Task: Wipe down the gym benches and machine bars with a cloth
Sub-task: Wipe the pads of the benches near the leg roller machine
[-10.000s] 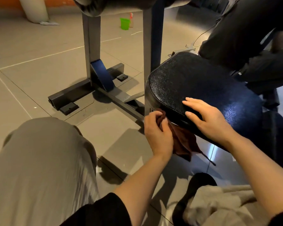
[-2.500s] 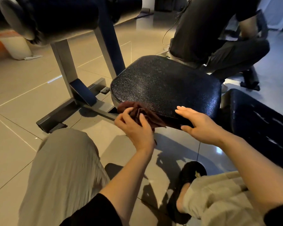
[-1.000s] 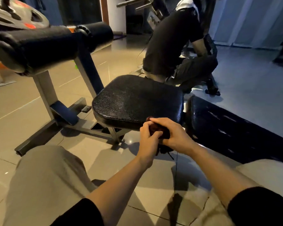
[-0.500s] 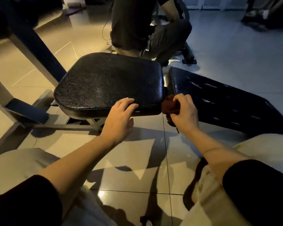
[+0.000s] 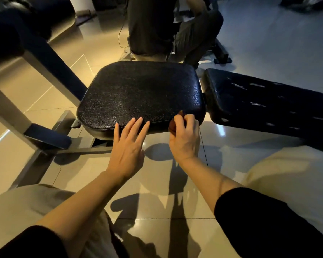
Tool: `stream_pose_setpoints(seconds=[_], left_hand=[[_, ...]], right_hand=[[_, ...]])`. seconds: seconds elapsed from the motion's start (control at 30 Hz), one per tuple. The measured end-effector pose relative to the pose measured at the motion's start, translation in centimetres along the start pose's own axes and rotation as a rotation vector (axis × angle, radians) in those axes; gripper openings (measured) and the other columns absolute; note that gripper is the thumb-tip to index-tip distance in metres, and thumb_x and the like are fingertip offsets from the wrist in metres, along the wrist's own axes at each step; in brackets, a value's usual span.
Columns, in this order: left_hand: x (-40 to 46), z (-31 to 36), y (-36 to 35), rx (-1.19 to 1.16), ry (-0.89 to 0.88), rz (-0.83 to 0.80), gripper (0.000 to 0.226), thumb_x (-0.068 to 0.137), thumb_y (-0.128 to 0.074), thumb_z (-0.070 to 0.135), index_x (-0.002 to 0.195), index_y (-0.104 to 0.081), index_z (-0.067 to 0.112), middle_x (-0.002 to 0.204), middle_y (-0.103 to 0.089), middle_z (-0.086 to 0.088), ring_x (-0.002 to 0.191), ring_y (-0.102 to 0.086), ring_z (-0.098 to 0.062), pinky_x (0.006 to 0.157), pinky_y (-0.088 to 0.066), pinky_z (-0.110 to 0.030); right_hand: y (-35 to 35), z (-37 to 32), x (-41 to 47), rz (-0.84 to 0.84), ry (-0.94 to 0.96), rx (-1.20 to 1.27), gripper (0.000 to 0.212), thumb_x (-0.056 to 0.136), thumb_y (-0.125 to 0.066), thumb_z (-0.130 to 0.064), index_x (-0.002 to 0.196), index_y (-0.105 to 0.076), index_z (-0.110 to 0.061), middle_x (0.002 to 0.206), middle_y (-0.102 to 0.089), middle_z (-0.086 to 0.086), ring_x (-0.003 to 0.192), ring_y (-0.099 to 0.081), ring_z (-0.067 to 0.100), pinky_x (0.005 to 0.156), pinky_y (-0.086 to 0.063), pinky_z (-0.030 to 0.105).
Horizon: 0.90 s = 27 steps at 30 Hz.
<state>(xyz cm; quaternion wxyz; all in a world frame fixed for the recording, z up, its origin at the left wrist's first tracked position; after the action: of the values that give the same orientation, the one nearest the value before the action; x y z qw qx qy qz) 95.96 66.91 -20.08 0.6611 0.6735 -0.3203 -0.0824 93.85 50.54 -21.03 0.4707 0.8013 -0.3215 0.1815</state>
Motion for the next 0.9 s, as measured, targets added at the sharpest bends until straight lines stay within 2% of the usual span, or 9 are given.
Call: stream_pose_setpoints(seconds=[0.1,0.2,0.37,0.5,0.6,0.7,0.77,0.83,0.9], left_hand=[[0.0,-0.1,0.1,-0.002,-0.009,0.014,0.096,0.073,-0.08,0.021,0.152,-0.026,0.017,0.156,-0.027,-0.011,0.145,-0.018,-0.03,0.115,-0.007,-0.059],[0.0,0.1,0.2,-0.009,0.003,0.008,0.096,0.074,-0.079,0.023,0.152,-0.025,0.017,0.157,-0.025,-0.011,0.145,-0.016,-0.031,0.116,-0.003,-0.059],[-0.1,-0.1,0.4,-0.085,-0.016,0.04,0.093,0.073,-0.079,0.021,0.151,-0.029,0.016,0.156,-0.026,-0.013,0.145,-0.017,-0.031,0.116,-0.002,-0.059],[-0.9,-1.5,0.5,-0.11,0.02,0.076,0.101,0.065,-0.085,0.02,0.15,-0.031,0.014,0.155,-0.027,-0.014,0.145,-0.014,-0.031,0.115,-0.002,-0.057],[-1.4,-2.4,0.6,-0.108,0.045,0.089,0.104,0.061,-0.087,0.019,0.149,-0.033,0.013,0.154,-0.028,-0.015,0.144,-0.016,-0.034,0.114,-0.004,-0.058],[-1.7,-2.4,0.5,-0.099,0.031,0.096,0.1,0.062,-0.085,0.017,0.148,-0.034,0.012,0.154,-0.03,-0.015,0.144,-0.018,-0.035,0.114,-0.004,-0.06],[-1.7,-2.2,0.3,-0.086,0.025,0.089,0.1,0.064,-0.085,0.019,0.149,-0.033,0.012,0.154,-0.029,-0.015,0.145,-0.016,-0.034,0.114,-0.001,-0.059],[-1.6,-2.1,0.2,-0.086,0.035,0.084,0.1,0.065,-0.085,0.02,0.149,-0.032,0.012,0.155,-0.028,-0.015,0.145,-0.014,-0.033,0.114,0.001,-0.059],[-1.5,-2.0,0.2,-0.093,0.044,0.083,0.099,0.066,-0.084,0.022,0.149,-0.032,0.013,0.155,-0.028,-0.015,0.145,-0.014,-0.033,0.113,0.003,-0.058]], right_hand=[[-0.1,-0.6,-0.2,0.004,0.032,0.001,0.042,0.067,-0.078,0.0,0.104,-0.061,-0.006,0.104,-0.055,0.02,0.089,-0.055,0.035,0.058,-0.053,0.034],[0.9,0.4,0.1,0.002,0.055,-0.068,0.036,0.07,-0.072,0.0,0.104,-0.063,-0.007,0.104,-0.055,0.019,0.09,-0.053,0.033,0.055,-0.044,0.03],[2.7,4.0,0.3,0.026,-0.195,-0.145,0.04,0.075,-0.072,0.0,0.111,-0.058,-0.009,0.114,-0.049,0.018,0.103,-0.051,0.035,0.067,-0.053,0.041],[0.7,0.6,-0.4,0.06,-0.084,-0.114,0.036,0.07,-0.075,0.0,0.103,-0.061,-0.006,0.107,-0.052,0.021,0.094,-0.053,0.04,0.061,-0.052,0.039],[-0.9,-2.3,-1.3,0.083,-0.019,-0.09,0.027,0.072,-0.075,-0.005,0.096,-0.062,-0.007,0.101,-0.052,0.02,0.087,-0.052,0.037,0.058,-0.049,0.035],[-2.0,-3.8,-1.9,0.025,0.172,-0.109,0.018,0.077,-0.072,-0.003,0.091,-0.062,-0.009,0.096,-0.051,0.016,0.083,-0.048,0.031,0.052,-0.045,0.031],[-1.8,-3.3,-1.5,-0.007,0.218,-0.145,0.018,0.077,-0.07,-0.001,0.09,-0.061,-0.009,0.095,-0.051,0.016,0.083,-0.049,0.031,0.048,-0.042,0.03],[-0.7,-1.6,-0.9,0.027,0.105,-0.163,0.018,0.076,-0.069,0.001,0.09,-0.061,-0.008,0.095,-0.052,0.017,0.084,-0.051,0.034,0.049,-0.038,0.03],[0.5,0.5,-0.6,0.078,-0.125,-0.148,0.022,0.077,-0.068,0.002,0.096,-0.062,-0.007,0.103,-0.051,0.018,0.092,-0.052,0.036,0.056,-0.046,0.036]])
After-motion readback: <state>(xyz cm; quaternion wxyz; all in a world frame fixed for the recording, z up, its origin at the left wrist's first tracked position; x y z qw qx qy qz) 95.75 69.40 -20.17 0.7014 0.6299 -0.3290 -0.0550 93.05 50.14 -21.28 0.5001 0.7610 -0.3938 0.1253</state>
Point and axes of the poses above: each hand's wrist, its own x-axis towards the middle knuckle, its own y-axis out of the back of the hand, z = x × y, the point moved 4 cm from there along x, towards the middle knuckle
